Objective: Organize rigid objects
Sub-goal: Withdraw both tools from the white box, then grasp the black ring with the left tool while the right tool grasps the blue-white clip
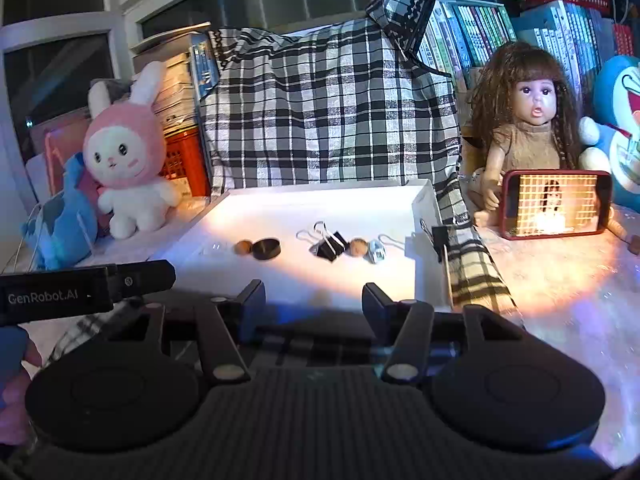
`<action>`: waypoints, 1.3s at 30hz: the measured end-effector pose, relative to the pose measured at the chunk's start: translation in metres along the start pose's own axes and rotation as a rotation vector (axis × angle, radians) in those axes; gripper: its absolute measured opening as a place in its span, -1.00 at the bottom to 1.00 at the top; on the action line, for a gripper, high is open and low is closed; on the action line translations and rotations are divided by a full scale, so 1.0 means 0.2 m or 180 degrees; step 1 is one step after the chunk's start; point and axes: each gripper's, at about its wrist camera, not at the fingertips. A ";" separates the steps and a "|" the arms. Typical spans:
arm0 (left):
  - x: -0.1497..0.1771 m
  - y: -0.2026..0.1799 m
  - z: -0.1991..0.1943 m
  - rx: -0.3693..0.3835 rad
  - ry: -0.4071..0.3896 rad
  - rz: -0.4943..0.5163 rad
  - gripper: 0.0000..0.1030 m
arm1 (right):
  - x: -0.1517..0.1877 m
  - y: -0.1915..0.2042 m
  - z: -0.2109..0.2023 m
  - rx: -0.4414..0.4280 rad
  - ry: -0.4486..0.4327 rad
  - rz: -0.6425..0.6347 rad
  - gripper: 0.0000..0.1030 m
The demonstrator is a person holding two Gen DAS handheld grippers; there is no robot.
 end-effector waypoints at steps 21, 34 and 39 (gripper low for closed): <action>0.42 0.02 -0.31 -0.0090 -0.0109 0.0164 0.49 | 0.35 0.06 -0.38 0.0139 -0.0238 -0.0343 0.54; 0.56 0.03 -0.34 -0.0117 -0.0154 0.0332 0.44 | 0.49 0.10 -0.40 0.0228 -0.0159 -0.0358 0.57; 0.58 0.06 -0.34 -0.0137 -0.0159 0.0307 0.33 | 0.49 0.10 -0.39 0.0236 -0.0137 -0.0303 0.57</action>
Point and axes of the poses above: each gripper's, at about its wrist camera, not at the fingertips, and z roughly the way its jaws point, y to its left, x to its underside, and after that the axes turned 4 degrees about -z, right-handed
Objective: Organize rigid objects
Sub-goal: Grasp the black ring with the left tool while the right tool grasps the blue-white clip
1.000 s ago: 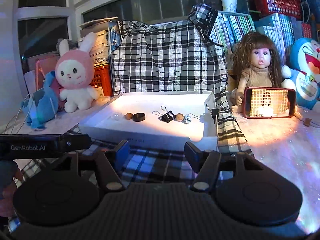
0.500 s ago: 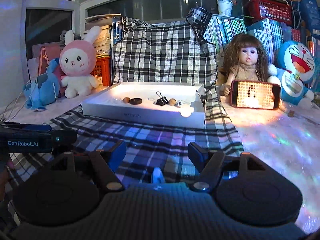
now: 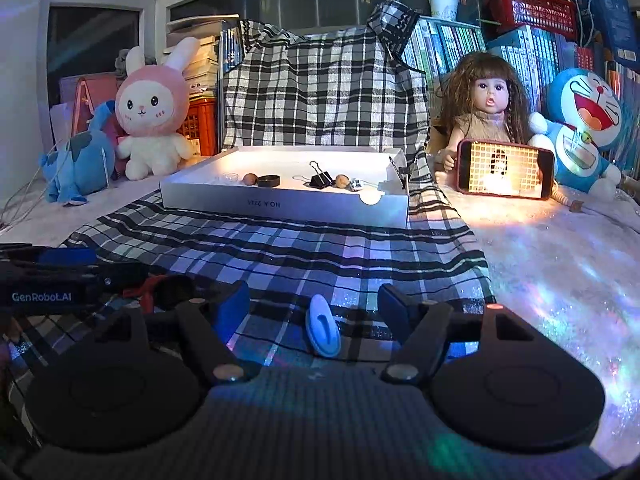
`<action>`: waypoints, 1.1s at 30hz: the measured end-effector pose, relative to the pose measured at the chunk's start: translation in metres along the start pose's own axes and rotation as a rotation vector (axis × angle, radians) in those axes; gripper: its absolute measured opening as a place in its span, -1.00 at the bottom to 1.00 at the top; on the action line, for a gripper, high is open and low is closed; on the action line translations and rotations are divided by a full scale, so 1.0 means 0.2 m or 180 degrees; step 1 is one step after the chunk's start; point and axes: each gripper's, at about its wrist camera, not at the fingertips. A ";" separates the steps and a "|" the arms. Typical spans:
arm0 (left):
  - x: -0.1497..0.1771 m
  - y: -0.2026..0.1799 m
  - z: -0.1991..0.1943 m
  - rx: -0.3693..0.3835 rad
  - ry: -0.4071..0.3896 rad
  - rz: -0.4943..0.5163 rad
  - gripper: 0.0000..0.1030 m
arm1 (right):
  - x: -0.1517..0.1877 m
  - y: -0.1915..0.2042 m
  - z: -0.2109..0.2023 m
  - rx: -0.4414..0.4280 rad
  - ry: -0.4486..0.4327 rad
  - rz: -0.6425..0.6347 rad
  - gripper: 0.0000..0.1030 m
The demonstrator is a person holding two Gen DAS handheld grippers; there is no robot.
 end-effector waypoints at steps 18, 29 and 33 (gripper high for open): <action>0.04 0.04 -0.07 0.0028 0.0007 -0.0044 0.01 | 0.01 0.01 0.01 0.0044 0.0070 -0.0023 0.57; 0.04 0.02 -0.04 0.0010 0.0055 -0.0006 -0.20 | 0.01 0.00 0.01 0.0033 0.0079 0.0062 0.57; 0.03 0.04 -0.05 -0.0085 0.0022 -0.0043 -0.22 | 0.01 -0.01 0.02 0.0034 0.0081 0.0074 0.57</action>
Point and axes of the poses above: each gripper's, at about its wrist camera, not at the fingertips, and z roughly the way its jaws point, y to its left, x to its underside, and after that the axes turned 4 degrees about -z, right-handed
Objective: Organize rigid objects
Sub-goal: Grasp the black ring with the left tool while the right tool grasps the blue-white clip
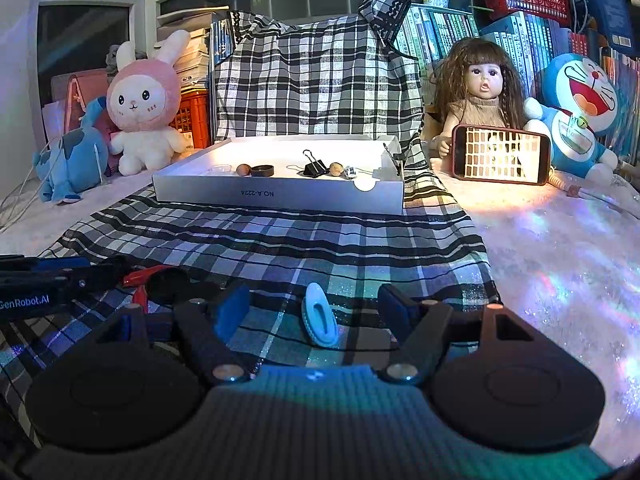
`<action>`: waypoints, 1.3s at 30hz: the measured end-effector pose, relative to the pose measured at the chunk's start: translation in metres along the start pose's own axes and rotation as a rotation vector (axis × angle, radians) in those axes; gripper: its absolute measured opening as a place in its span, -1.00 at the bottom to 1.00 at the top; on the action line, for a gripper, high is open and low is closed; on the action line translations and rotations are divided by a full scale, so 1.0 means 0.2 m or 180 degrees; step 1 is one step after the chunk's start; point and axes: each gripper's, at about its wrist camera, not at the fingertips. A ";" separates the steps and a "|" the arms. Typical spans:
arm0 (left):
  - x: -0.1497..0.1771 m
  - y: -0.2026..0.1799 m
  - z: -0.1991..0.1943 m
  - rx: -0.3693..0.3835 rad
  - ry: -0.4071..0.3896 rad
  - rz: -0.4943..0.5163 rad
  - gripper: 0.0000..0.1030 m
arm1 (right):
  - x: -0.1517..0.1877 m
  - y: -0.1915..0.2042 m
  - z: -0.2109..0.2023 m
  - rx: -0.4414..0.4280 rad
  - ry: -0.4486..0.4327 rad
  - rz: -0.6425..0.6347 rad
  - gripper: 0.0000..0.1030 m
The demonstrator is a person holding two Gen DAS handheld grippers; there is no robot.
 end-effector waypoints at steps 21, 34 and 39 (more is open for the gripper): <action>-0.02 0.00 0.06 -0.0110 0.0044 0.0003 -0.23 | 0.01 0.03 -0.02 0.0085 0.0141 -0.0190 0.23; -0.04 -0.01 0.07 0.0040 0.0084 -0.0037 -0.41 | 0.02 0.02 -0.03 0.0082 0.0122 -0.0080 -0.57; -0.06 -0.03 0.05 0.0102 0.0033 0.0046 -0.41 | 0.01 0.00 -0.03 0.0064 0.0106 0.0029 -0.57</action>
Point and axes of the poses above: each gripper's, at about its wrist camera, not at the fingertips, and z roughly the way its jaws point, y to its left, x to its underside, and after that the axes turned 4 degrees about -z, right-handed
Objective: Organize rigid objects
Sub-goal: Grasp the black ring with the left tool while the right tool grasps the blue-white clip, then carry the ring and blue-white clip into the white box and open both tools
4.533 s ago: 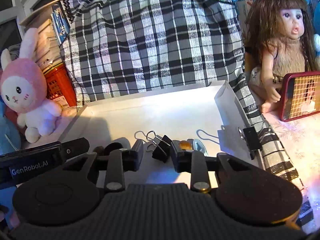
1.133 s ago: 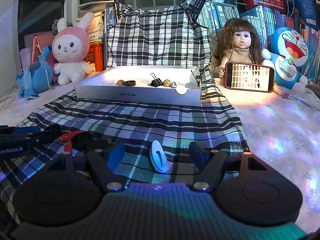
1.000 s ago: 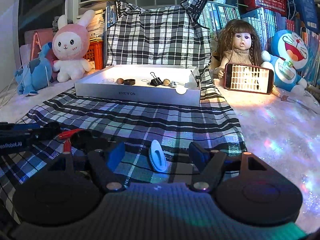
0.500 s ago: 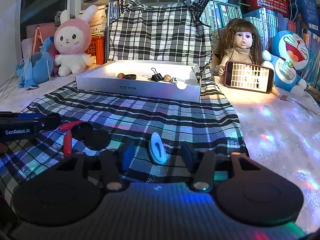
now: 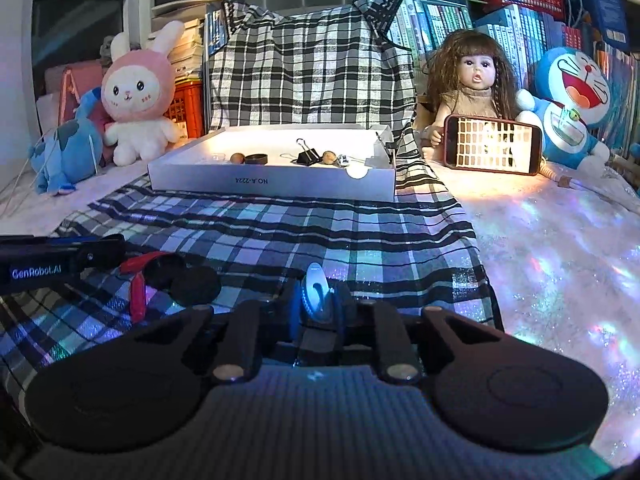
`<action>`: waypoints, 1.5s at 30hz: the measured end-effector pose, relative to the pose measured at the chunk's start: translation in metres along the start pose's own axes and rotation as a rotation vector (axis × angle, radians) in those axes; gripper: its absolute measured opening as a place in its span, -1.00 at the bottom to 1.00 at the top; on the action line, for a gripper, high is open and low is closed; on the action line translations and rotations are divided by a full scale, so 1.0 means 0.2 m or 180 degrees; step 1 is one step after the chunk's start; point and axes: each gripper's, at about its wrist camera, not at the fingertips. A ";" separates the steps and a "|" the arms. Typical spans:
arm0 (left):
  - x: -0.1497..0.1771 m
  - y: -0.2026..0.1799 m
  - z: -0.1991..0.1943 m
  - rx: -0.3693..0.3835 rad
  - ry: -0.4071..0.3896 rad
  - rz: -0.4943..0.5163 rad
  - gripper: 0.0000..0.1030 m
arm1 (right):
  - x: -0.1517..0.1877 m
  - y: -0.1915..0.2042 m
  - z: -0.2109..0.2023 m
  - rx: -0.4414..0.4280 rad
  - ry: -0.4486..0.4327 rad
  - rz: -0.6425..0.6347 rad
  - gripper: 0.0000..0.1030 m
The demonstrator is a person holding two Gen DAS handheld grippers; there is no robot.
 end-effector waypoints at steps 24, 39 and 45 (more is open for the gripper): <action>-0.34 0.00 0.09 0.0343 0.0045 -0.0174 -0.41 | -0.32 -0.10 0.05 -0.0063 -0.0208 0.0224 -0.57; -0.67 0.07 0.44 0.0468 0.0263 -0.0313 -0.41 | -0.61 -0.23 0.34 -0.0251 0.0049 0.0574 -0.57; -0.79 0.12 0.65 0.0463 0.0458 -0.0533 -0.41 | -0.71 -0.29 0.54 -0.0264 0.0309 0.0788 -0.57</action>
Point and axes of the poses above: each gripper's, at about its wrist camera, not at the fingertips, and z roughly the way its jaws point, y to its left, x to its underside, and after that the axes turned 4 degrees about -z, right-handed
